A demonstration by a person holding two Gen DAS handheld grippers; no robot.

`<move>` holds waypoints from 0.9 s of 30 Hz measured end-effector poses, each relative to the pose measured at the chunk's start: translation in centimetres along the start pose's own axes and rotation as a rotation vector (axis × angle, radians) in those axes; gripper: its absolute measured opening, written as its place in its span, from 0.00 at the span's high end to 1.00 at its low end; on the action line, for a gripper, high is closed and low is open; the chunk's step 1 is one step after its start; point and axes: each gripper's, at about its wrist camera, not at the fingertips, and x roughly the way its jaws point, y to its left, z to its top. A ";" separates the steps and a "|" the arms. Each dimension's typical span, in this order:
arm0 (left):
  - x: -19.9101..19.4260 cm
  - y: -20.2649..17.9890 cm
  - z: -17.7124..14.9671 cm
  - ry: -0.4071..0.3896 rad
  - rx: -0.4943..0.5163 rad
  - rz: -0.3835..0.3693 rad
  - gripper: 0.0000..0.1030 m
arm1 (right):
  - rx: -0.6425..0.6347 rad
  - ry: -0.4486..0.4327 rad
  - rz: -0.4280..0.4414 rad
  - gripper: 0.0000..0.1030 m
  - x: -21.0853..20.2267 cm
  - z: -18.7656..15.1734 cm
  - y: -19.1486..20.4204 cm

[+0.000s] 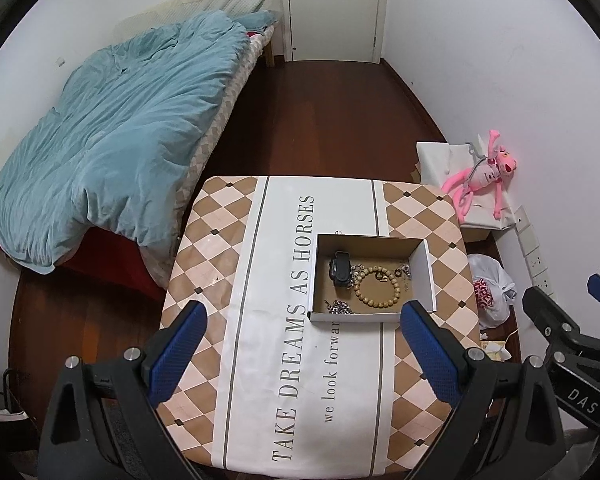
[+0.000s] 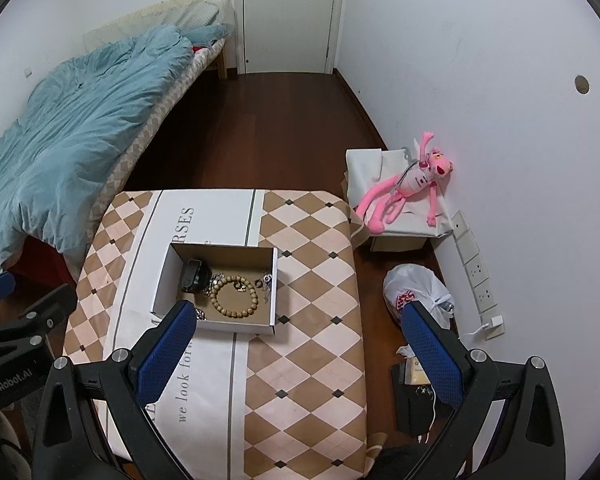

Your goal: Organize jewelry

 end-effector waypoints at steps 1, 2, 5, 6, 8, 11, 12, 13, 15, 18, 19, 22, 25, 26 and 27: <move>0.0 0.0 0.0 -0.001 -0.001 0.001 0.04 | -0.001 0.001 0.000 0.00 0.0 0.0 0.0; 0.0 0.1 0.0 -0.001 0.000 0.001 0.04 | -0.002 0.003 -0.001 0.00 0.0 0.0 0.0; 0.1 0.1 0.0 0.000 0.000 0.002 0.04 | -0.003 0.003 -0.002 0.00 0.0 0.0 0.0; 0.1 0.2 0.0 0.000 -0.001 0.003 0.04 | -0.004 0.005 0.000 0.00 0.0 0.0 -0.1; 0.1 0.3 -0.1 0.001 -0.004 0.006 0.04 | -0.003 0.005 -0.002 0.00 0.0 0.0 0.0; 0.1 0.4 -0.1 0.003 -0.004 0.009 0.04 | -0.009 0.011 -0.001 0.00 0.1 0.0 0.1; 0.2 0.5 -0.2 0.004 -0.005 0.012 0.04 | -0.012 0.013 0.000 0.00 0.1 -0.1 0.1; 0.3 0.6 -0.3 0.007 -0.005 0.015 0.04 | -0.013 0.015 0.001 0.00 0.1 -0.1 0.2; 0.4 0.8 -0.5 0.011 -0.006 0.020 0.04 | -0.018 0.020 0.001 0.00 0.2 -0.2 0.2; 0.6 0.9 -0.8 0.013 -0.001 0.030 0.04 | -0.021 0.026 0.003 0.00 0.4 -0.4 0.4; 0.7 1.0 -0.9 0.017 -0.001 0.031 0.04 | -0.022 0.027 0.004 0.00 0.4 -0.4 0.5; 0.9 1.0 -1.0 0.022 -0.002 0.031 0.04 | -0.023 0.031 0.006 0.00 0.4 -0.5 0.6; 0.9 1.0 -1.1 0.022 -0.001 0.031 0.04 | -0.024 0.031 0.007 0.00 0.4 -0.4 0.6; 0.9 1.0 -1.0 0.023 -0.002 0.032 0.04 | -0.024 0.030 0.007 0.00 0.4 -0.5 0.6; 0.9 1.0 -1.1 0.022 -0.002 0.031 0.04 | -0.025 0.030 0.008 0.00 0.5 -0.5 0.6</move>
